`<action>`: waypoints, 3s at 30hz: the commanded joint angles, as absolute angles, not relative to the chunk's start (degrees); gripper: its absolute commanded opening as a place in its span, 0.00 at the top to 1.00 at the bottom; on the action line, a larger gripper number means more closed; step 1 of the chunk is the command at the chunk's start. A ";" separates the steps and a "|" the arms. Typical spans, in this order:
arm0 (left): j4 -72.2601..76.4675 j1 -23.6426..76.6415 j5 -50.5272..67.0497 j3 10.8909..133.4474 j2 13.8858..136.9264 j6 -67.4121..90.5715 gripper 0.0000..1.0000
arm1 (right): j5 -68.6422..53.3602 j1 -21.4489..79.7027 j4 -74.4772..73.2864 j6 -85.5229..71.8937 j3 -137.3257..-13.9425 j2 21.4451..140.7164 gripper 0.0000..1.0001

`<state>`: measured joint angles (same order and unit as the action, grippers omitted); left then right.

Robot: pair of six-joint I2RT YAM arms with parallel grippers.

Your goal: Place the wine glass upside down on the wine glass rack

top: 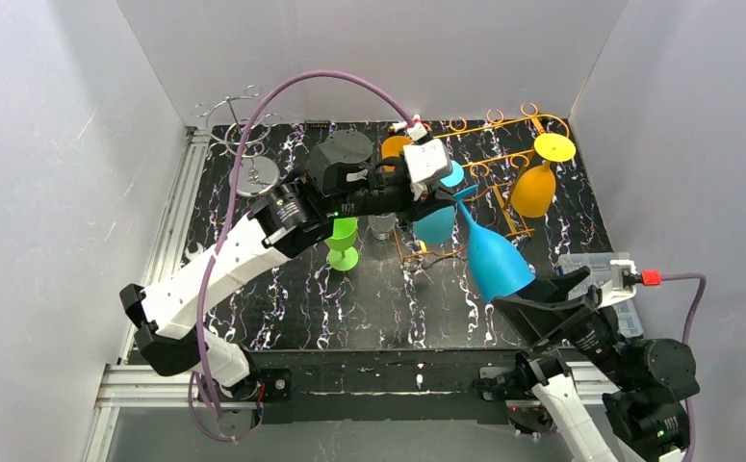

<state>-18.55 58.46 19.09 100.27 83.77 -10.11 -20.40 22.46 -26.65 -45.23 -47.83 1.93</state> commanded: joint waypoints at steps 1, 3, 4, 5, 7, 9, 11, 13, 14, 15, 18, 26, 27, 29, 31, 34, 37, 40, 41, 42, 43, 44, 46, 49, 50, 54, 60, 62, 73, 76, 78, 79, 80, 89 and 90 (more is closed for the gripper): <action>-20.27 59.42 24.46 103.52 79.12 -18.17 1.00 | -22.39 22.06 -30.63 -43.49 -49.62 5.63 0.02; -20.37 59.41 25.29 103.16 77.12 -22.88 1.00 | -24.62 22.06 -33.87 -41.94 -50.92 7.32 0.02; -20.64 59.46 25.97 102.86 76.13 -25.50 1.00 | -26.15 22.06 -34.73 -41.70 -51.38 8.08 0.02; -20.92 59.42 26.80 102.35 74.94 -28.19 1.00 | -28.04 22.06 -35.47 -41.44 -51.80 8.59 0.02; -21.49 59.57 28.96 99.99 72.42 -36.63 1.00 | -34.21 22.12 -35.94 -41.25 -52.31 9.88 0.02; -21.83 60.28 29.68 97.42 69.74 -43.00 1.00 | -39.34 22.15 -36.96 -40.92 -53.01 11.79 0.02; -22.78 60.85 30.69 94.39 67.55 -50.59 1.00 | -45.25 22.15 -38.44 -40.30 -54.10 13.90 0.02; -23.02 61.18 31.37 92.34 65.81 -55.15 1.00 | -46.19 22.15 -41.14 -37.99 -56.18 15.59 0.02; -23.05 61.57 31.49 91.74 65.23 -56.65 1.00 | -44.37 22.15 -43.20 -35.85 -57.85 16.67 0.02; -23.09 61.87 31.72 91.15 64.77 -57.73 1.00 | -42.47 22.15 -44.90 -33.55 -59.34 17.57 0.02; -23.03 63.45 31.98 89.62 63.94 -60.98 1.00 | -39.64 22.02 -40.52 -32.51 -59.83 19.52 0.02; -21.93 67.73 31.08 88.86 65.40 -65.33 1.00 | -42.04 21.89 -15.87 -39.60 -51.69 22.72 0.02; -21.66 67.90 30.88 89.14 65.79 -65.35 1.00 | -42.02 21.88 -15.49 -38.88 -51.54 23.09 0.02; -20.85 68.02 30.57 89.66 66.30 -65.38 1.00 | -42.08 21.80 -15.38 -37.64 -51.23 23.54 0.02; -19.82 68.08 30.26 89.71 66.79 -65.58 1.00 | -42.40 21.72 -14.85 -37.24 -50.22 23.50 0.02; -19.13 68.12 30.09 89.67 67.43 -66.29 1.00 | -43.07 21.71 -10.64 -38.78 -47.93 22.00 0.02; -18.37 68.16 29.39 89.16 67.99 -66.94 1.00 | -43.92 21.62 -8.71 -39.60 -46.95 21.24 0.02; -17.81 68.12 28.78 88.99 68.67 -67.26 1.00 | -46.46 21.45 -5.82 -41.52 -45.51 20.80 0.02; -17.51 68.14 28.68 89.01 68.83 -67.32 1.00 | -47.13 21.37 -5.51 -41.79 -45.01 20.75 0.02; -17.23 68.17 28.59 89.06 69.09 -67.32 1.00 | -47.79 21.28 -5.52 -41.85 -44.59 20.63 0.02; -16.96 68.14 28.42 89.15 69.34 -67.39 1.00 | -48.39 21.27 -5.69 -41.82 -44.11 20.52 0.02; -16.63 68.12 28.24 89.36 69.61 -67.53 1.00 | -48.95 21.19 -5.63 -41.83 -43.52 20.43 0.02; -15.53 68.12 27.53 89.75 70.41 -67.76 1.00 | -50.12 21.18 -5.50 -41.55 -42.20 20.64 0.02; -13.56 68.12 27.19 90.74 71.57 -67.65 1.00 | -50.29 21.18 -5.73 -39.81 -41.45 21.71 0.02; -13.29 68.12 27.43 91.05 71.84 -67.67 1.00 | -50.01 21.18 -5.62 -39.08 -41.48 22.13 0.02; -11.25 68.12 27.44 91.25 72.66 -67.75 1.00 | -48.29 21.18 -6.25 -36.40 -42.32 23.79 0.02; -8.71 68.12 25.43 90.73 73.16 -67.41 1.00 | -47.70 21.18 -7.22 -35.51 -42.70 23.02 0.02; -8.35 68.12 24.99 90.07 72.84 -67.99 1.00 | -46.49 21.18 -11.36 -32.77 -43.68 22.78 0.09; -7.14 68.15 21.79 88.32 71.43 -67.48 0.52 | -21.30 21.18 -31.93 -19.64 -47.81 18.37 0.60; -5.28 68.12 20.76 86.63 70.39 -66.19 0.03 | -17.88 21.18 -32.49 -18.48 -47.39 18.68 0.60; -6.44 68.12 19.44 86.88 69.76 -64.74 0.02 | -15.85 21.18 -33.20 -17.28 -47.29 19.89 0.60; -7.09 68.12 18.40 87.07 69.41 -63.78 0.02 | -14.69 21.18 -33.31 -16.59 -47.15 20.41 0.60; -7.90 68.16 17.31 87.16 68.99 -62.79 0.02 | -13.38 21.18 -33.16 -15.84 -46.99 20.95 0.60; -14.88 67.73 9.34 81.99 62.97 -54.63 0.02 | -7.69 21.19 -17.95 -14.99 -41.70 26.00 0.59; -16.07 67.56 8.62 81.93 62.54 -53.70 0.02 | -7.65 21.18 -16.06 -14.83 -41.32 26.68 0.59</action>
<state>-11.75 68.05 12.91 82.96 65.12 -59.13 -11.07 21.39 -27.83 -16.29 -42.72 24.18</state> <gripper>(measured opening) 0.981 0.790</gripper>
